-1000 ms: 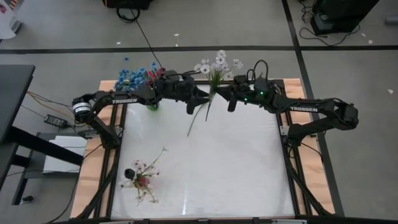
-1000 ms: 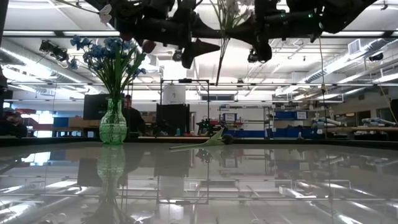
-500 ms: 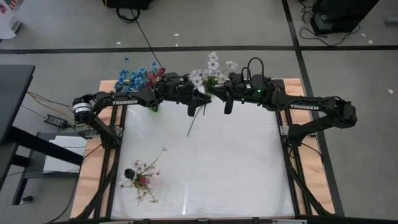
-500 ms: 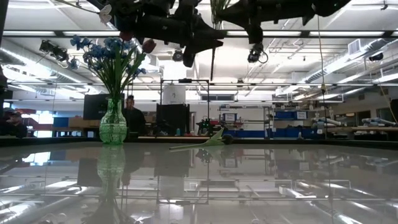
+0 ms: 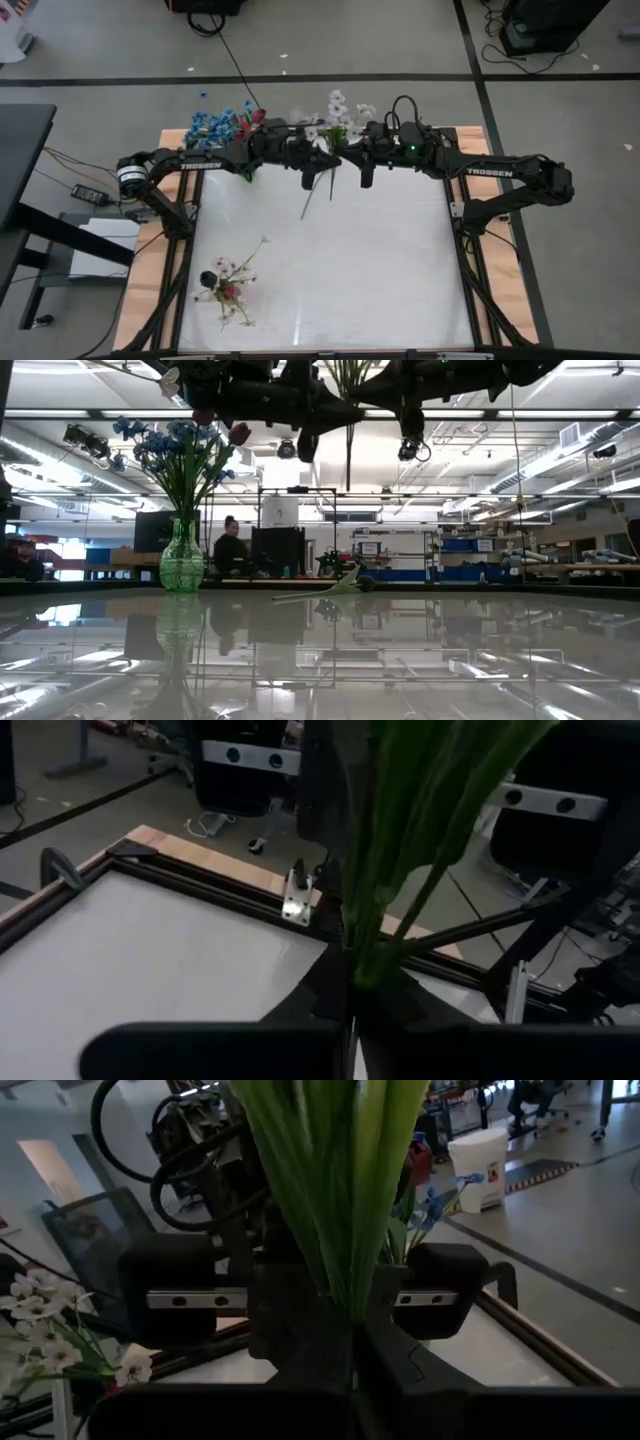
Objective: Sort flowers into vase by color
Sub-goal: Put the white flower into the red vase
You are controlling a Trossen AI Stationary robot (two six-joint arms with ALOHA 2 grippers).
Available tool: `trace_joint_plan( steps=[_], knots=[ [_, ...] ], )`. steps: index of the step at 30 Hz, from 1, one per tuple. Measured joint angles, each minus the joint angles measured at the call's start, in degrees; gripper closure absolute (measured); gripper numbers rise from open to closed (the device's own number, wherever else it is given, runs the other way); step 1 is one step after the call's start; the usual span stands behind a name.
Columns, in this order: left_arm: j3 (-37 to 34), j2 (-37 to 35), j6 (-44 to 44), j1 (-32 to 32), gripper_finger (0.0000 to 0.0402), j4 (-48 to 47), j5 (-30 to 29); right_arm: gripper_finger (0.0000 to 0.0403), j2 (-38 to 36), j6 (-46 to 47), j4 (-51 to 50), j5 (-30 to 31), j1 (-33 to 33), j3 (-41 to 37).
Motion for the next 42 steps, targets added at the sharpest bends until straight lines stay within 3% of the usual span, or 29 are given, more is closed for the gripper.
trace_joint_plan(
  steps=[4,8,12,16,24,31,35,42],
  knots=[
    [0.0,-1.0,-1.8,0.0,0.0395,-1.1,-0.5,0.0341,-0.7,2.0,-0.7,0.0,0.0,0.0],
    [0.0,-5.3,1.9,-0.2,0.0397,-4.7,-3.8,0.028,-4.8,4.1,-4.1,-1.3,-0.9,0.0],
    [0.0,-9.8,6.4,-0.2,0.0398,-9.9,-6.0,0.0246,-10.8,4.6,-10.7,2.4,-1.3,0.0],
    [0.0,-14.2,9.5,-1.5,0.0399,-13.3,-8.1,0.0243,-17.3,1.6,-19.6,7.4,-1.3,0.0],
    [0.0,-24.8,15.4,-11.9,0.04,-28.3,-26.8,0.0243,-27.5,1.1,-30.5,12.4,-1.5,0.0],
    [0.0,-28.8,15.7,-19.6,0.04,-31.9,-39.0,0.0243,-32.0,1.5,-37.5,12.4,-1.5,0.0],
    [0.0,-28.6,15.7,-22.2,0.04,-32.1,-42.1,0.0243,-32.8,-0.1,-39.6,10.5,-1.4,0.0],
    [0.0,-28.1,15.3,-25.7,0.04,-31.5,-46.7,0.0244,-32.8,-0.5,-38.2,0.9,1.8,-0.1]
  ],
)
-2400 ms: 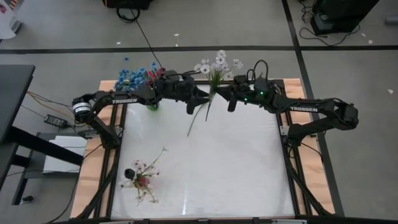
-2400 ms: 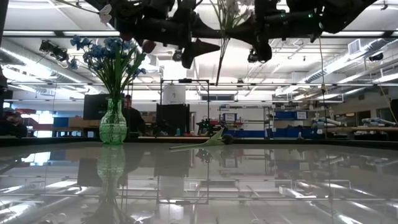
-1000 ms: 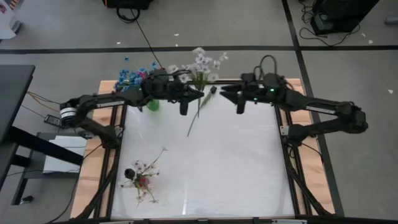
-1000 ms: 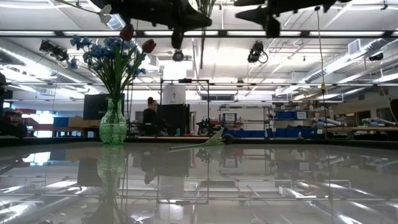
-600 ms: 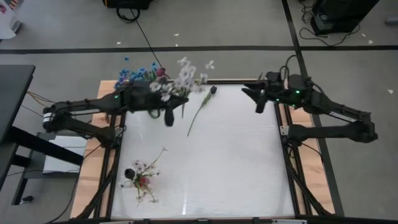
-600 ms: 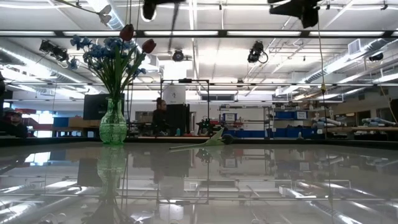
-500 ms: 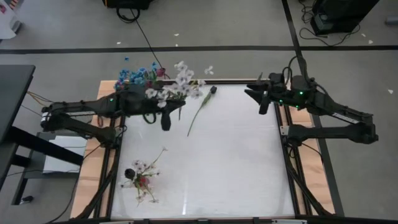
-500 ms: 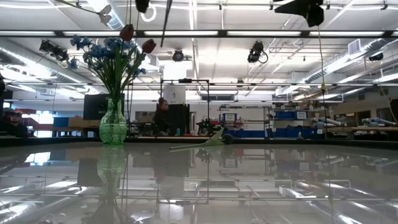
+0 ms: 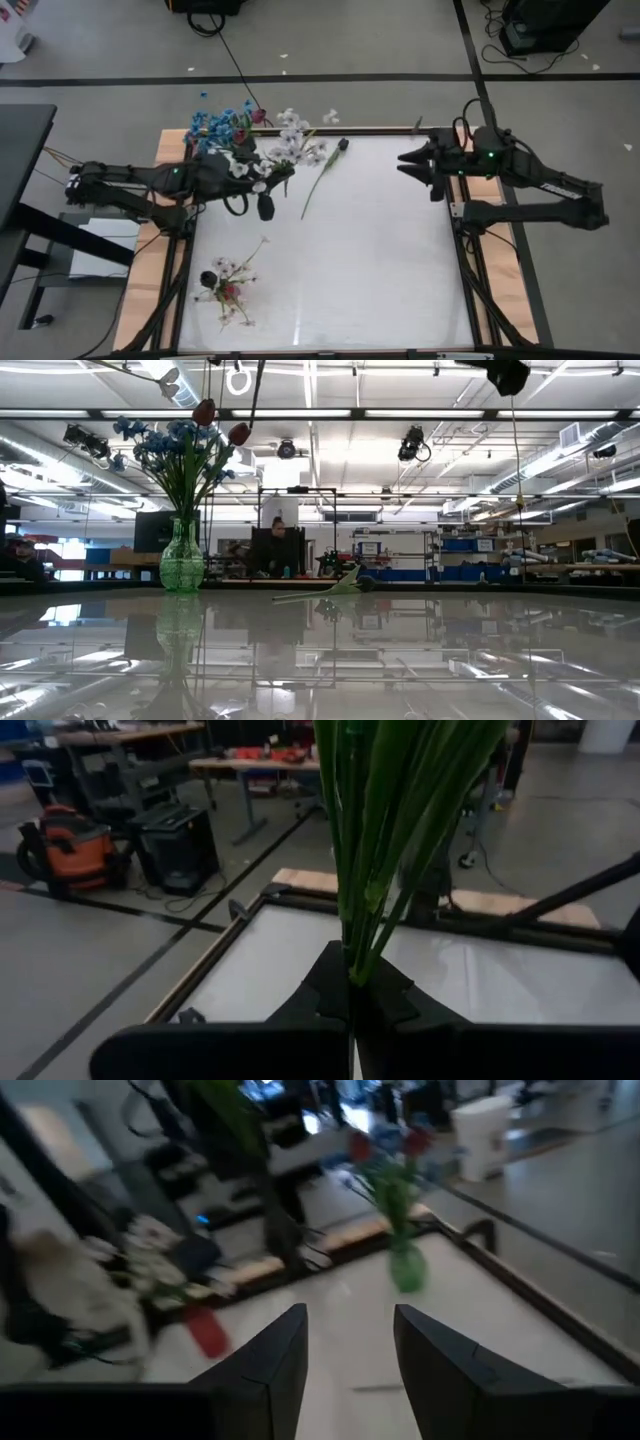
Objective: Sort flowers into vase by color
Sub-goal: Put the white flower into the red vase
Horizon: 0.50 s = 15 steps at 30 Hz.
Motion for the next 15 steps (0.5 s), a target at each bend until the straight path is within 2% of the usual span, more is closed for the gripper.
trace_joint_plan(
  steps=[4,11,15],
  knots=[
    [0.0,-0.1,-0.1,-1.4,0.04,1.2,-1.8,0.0246,-0.3,2.4,3.3,-0.8,4.2,0.0],
    [0.0,-0.1,-0.3,-3.4,0.04,1.4,-2.4,0.0245,-0.7,-1.9,0.9,10.2,10.6,0.0],
    [0.0,-0.1,-0.8,-6.5,0.04,2.2,-4.1,0.0245,-0.8,-1.1,1.0,10.7,10.7,0.0]
  ],
)
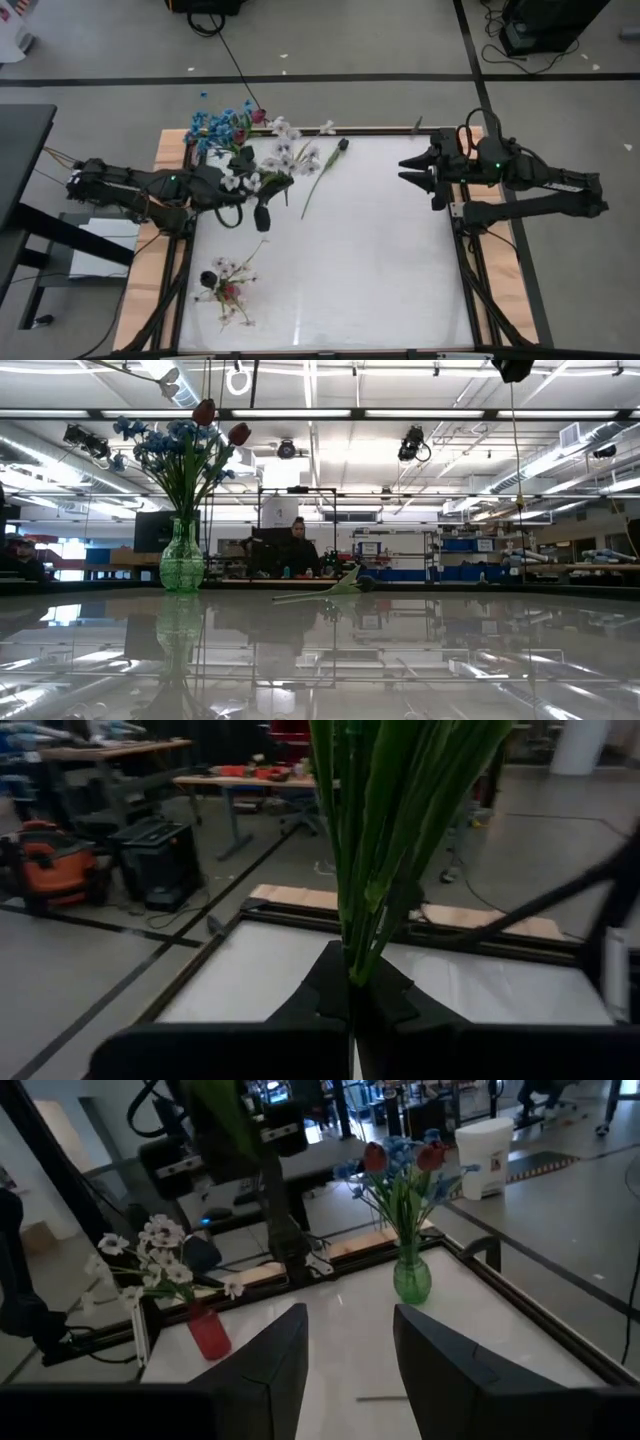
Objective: Sort flowers into vase by color
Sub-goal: Put the white flower into the red vase
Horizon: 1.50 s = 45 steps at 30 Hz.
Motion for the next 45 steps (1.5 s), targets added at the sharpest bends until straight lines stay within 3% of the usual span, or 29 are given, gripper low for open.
trace_joint_plan(
  steps=[5,10,19,26,35,45],
  knots=[
    [0.0,0.0,0.0,-5.6,0.04,-0.7,-0.4,0.0245,0.2,0.0,0.1,-0.2,0.0,0.0],
    [0.0,-1.1,-0.7,-9.8,0.04,-7.7,-6.9,0.0244,0.6,0.0,0.1,-0.2,0.0,0.0],
    [0.0,-7.4,2.0,-9.0,0.04,-14.3,-8.2,0.0244,1.7,0.1,0.1,-0.2,0.0,0.0],
    [0.0,-17.4,2.3,-9.8,0.04,-25.3,-1.3,0.0244,2.6,0.1,0.1,-0.2,0.0,0.0],
    [0.0,-32.8,2.6,-14.5,0.04,-32.3,10.6,0.0244,2.9,0.1,0.1,-0.2,0.0,0.0],
    [-0.5,-35.6,5.5,-15.1,0.04,-36.3,18.1,0.0244,2.9,0.1,0.1,-0.2,0.0,0.0]
  ],
)
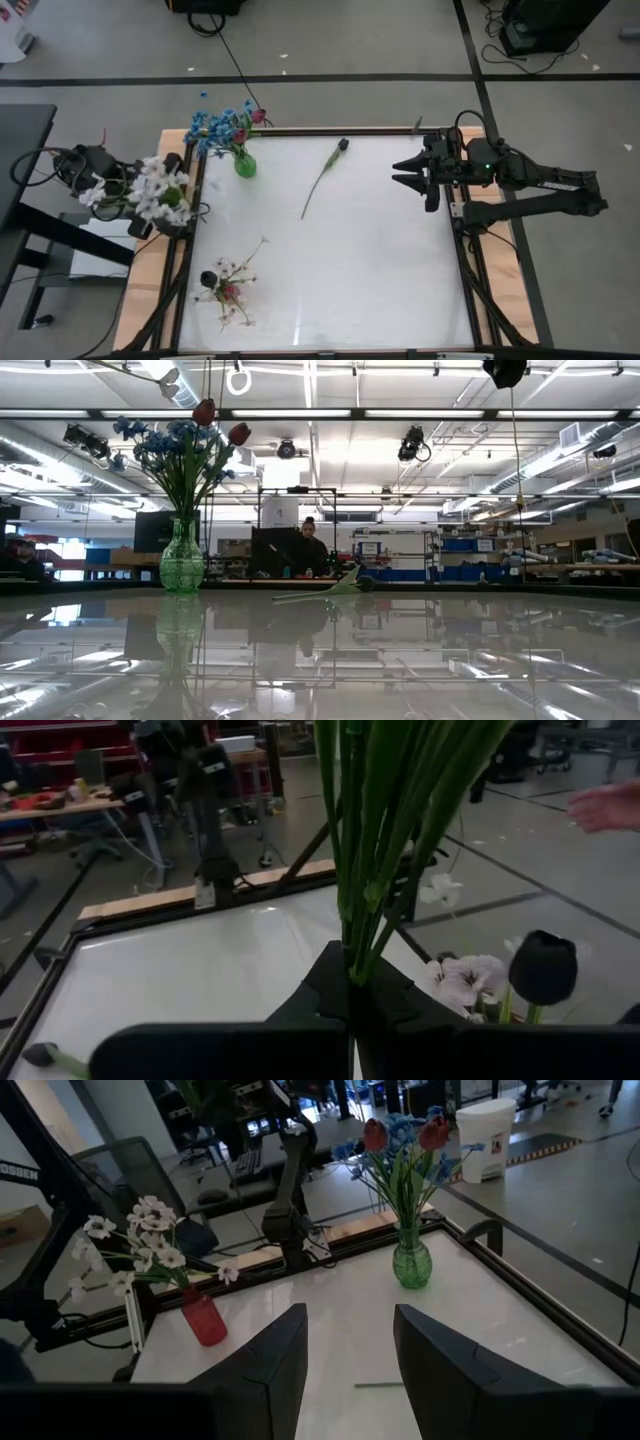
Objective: Sort flowers into vase by color
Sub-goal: Put the white flower into the red vase
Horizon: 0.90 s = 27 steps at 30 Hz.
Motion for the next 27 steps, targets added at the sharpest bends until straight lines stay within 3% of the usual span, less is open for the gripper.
trace_joint_plan(
  steps=[8,12,21,23,27],
  knots=[
    [-0.9,-0.2,-2.7,0.0,0.04,-0.5,0.9,0.0243,0.0,0.0,0.0,0.0,0.0,0.0],
    [-6.7,-3.4,-3.9,0.0,0.04,0.9,2.8,0.0243,0.0,0.0,0.0,0.0,0.0,0.0],
    [-19.9,-12.1,-9.7,0.0,0.04,14.5,3.1,0.0243,0.0,0.0,0.0,0.0,0.0,0.0],
    [-22.4,-12.5,-10.8,0.0,0.04,16.5,4.9,0.0243,0.0,0.0,0.0,0.0,0.0,0.0],
    [-26.7,-13.6,-12.1,0.0,0.04,23.4,14.2,0.0243,0.0,0.0,0.0,0.0,0.0,0.0]
  ],
)
